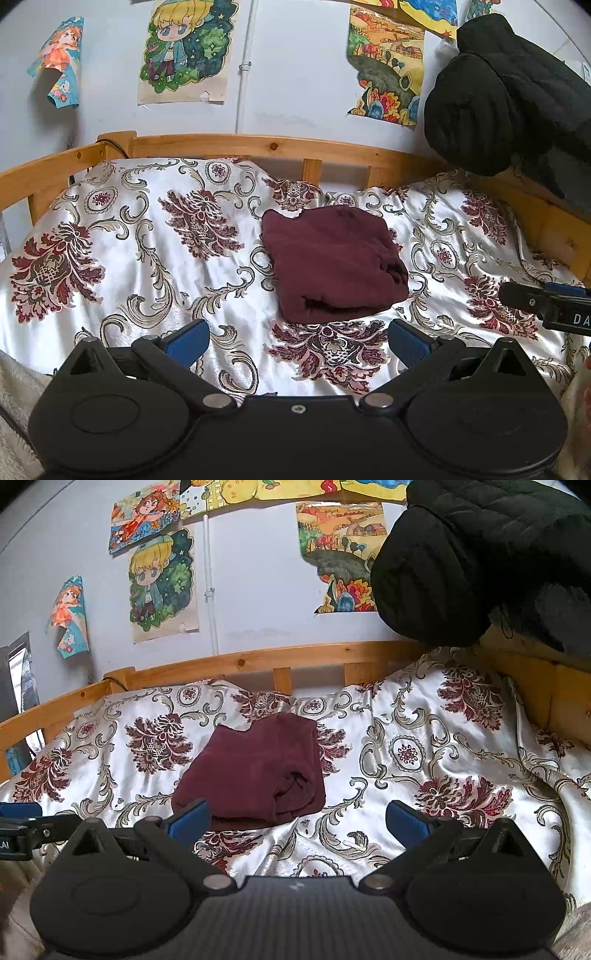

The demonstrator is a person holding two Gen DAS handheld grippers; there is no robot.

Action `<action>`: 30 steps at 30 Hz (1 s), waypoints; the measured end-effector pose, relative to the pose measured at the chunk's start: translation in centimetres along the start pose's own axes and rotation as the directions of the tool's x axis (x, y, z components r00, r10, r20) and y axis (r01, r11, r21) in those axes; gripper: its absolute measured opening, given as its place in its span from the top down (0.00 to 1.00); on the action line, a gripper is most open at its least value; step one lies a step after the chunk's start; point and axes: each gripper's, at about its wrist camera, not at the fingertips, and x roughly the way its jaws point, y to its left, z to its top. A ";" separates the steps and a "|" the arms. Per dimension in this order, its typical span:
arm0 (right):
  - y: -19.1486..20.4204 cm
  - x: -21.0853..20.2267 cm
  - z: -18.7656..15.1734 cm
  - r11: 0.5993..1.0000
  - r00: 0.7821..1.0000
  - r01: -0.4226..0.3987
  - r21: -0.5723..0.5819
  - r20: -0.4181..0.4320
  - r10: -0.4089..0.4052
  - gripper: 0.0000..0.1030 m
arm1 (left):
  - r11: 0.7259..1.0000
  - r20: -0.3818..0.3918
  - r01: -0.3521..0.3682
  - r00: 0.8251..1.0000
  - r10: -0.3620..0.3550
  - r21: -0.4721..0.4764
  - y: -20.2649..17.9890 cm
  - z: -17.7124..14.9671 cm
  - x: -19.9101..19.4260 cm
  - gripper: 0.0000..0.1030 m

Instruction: Fold small clothes

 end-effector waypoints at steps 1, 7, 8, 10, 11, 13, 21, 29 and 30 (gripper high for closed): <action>0.0 0.0 0.0 1.000 1.000 0.000 0.001 -0.001 0.000 0.00 | 1.000 0.000 -0.001 1.000 0.001 0.001 0.0 0.0 0.0 0.01; 0.0 0.1 0.0 1.000 1.000 0.002 0.003 -0.004 -0.002 0.00 | 1.000 0.000 -0.002 1.000 0.002 0.001 0.0 0.0 0.0 0.01; 0.0 0.1 0.0 1.000 1.000 0.002 0.003 -0.003 -0.002 0.00 | 1.000 0.000 -0.002 1.000 0.002 0.001 0.0 0.0 0.0 0.01; 0.0 0.1 0.0 1.000 1.000 0.002 0.003 -0.003 -0.002 0.00 | 1.000 0.000 -0.002 1.000 0.002 0.000 0.0 0.0 0.0 0.01; 0.0 0.1 -0.1 1.000 1.000 0.002 0.003 -0.004 -0.002 0.00 | 1.000 0.000 -0.002 1.000 0.002 0.000 0.0 0.0 0.0 0.01; 0.0 0.1 0.0 1.000 1.000 0.003 0.003 -0.004 -0.003 0.00 | 1.000 -0.001 -0.002 1.000 0.002 0.000 0.0 0.0 0.0 0.01; 0.0 0.1 -0.1 1.000 1.000 0.002 0.003 -0.004 -0.002 0.00 | 1.000 -0.001 -0.002 1.000 0.002 0.000 0.0 0.0 0.0 0.01; 0.0 0.1 0.0 1.000 1.000 0.002 0.003 -0.005 -0.002 0.00 | 1.000 -0.008 0.017 1.000 -0.017 -0.005 -0.2 -0.2 0.0 0.01; 0.0 0.1 0.0 1.000 1.000 0.002 0.003 -0.005 -0.002 0.00 | 1.000 -0.011 0.024 1.000 -0.024 -0.006 -0.3 -0.2 0.0 0.01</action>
